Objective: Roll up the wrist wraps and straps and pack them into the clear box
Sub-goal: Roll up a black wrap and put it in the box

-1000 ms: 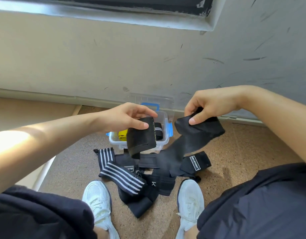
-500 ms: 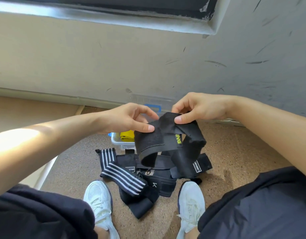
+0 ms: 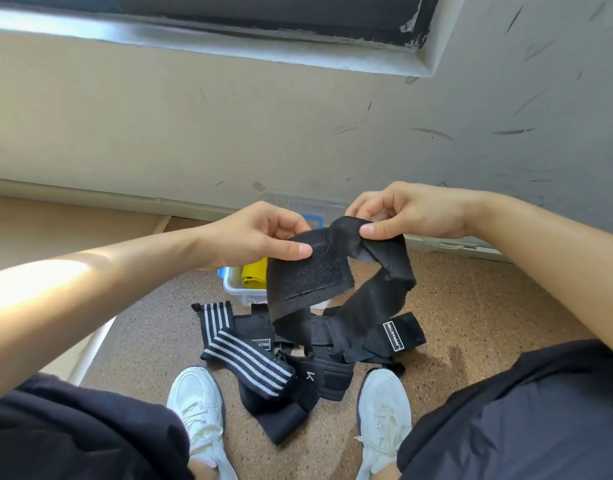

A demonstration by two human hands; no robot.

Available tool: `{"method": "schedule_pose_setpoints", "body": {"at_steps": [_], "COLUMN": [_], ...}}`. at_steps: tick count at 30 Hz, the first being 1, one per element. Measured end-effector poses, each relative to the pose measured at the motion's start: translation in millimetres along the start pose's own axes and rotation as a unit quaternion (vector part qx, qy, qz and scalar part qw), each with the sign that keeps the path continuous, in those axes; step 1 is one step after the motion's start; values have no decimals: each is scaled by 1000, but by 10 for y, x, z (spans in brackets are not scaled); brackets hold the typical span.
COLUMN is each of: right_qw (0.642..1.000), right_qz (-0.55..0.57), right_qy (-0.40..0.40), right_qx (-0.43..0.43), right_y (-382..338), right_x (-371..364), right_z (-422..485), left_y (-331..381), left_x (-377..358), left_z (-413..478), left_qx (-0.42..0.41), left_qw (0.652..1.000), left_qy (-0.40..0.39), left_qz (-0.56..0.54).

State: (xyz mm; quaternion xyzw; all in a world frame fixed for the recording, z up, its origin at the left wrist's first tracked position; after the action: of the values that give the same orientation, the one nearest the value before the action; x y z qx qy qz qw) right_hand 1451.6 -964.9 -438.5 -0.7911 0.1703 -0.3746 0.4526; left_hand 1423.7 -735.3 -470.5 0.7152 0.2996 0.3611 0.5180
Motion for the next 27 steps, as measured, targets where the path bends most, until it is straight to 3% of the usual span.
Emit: {"method": "schedule_pose_setpoints", "body": {"at_steps": [7, 12, 18, 20, 23, 27], "right_qw": [997, 984, 959, 950, 942, 925], "right_qz": [-13, -171, -268, -292, -306, -320], "right_qy": [-71, -8, 44, 71, 110, 182], "right_qx": [30, 54, 76, 78, 81, 93], "right_y": [-376, -386, -417, -390, -362, -288], "right_x": [-236, -433, -521, -530, -541, -500], "right_z": [-130, 16, 102, 130, 152, 187], "left_y": [-59, -47, -55, -59, -35, -57], "left_x": [41, -5, -42, -27, -66, -45], "left_z": [43, 58, 46, 40, 5, -14], "left_qx": [16, 24, 51, 61, 40, 29], "left_qw": [999, 999, 998, 997, 999, 999], "left_qy": [30, 20, 25, 50, 13, 25], "left_qz": [-6, -8, -7, -3, 5, 16]}}
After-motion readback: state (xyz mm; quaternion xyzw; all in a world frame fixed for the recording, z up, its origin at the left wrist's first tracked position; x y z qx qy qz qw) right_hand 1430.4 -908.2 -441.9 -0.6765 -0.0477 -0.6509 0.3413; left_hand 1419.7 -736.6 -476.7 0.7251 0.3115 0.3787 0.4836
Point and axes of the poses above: each hand's wrist, its own z-axis towards the middle knuckle, its own x-axis out of the back of the hand, y = z × x, the point moved 4 cm from there along z, towards the middle knuckle, and after that the axes turned 9 degrees about y, right-handed, at the moved point
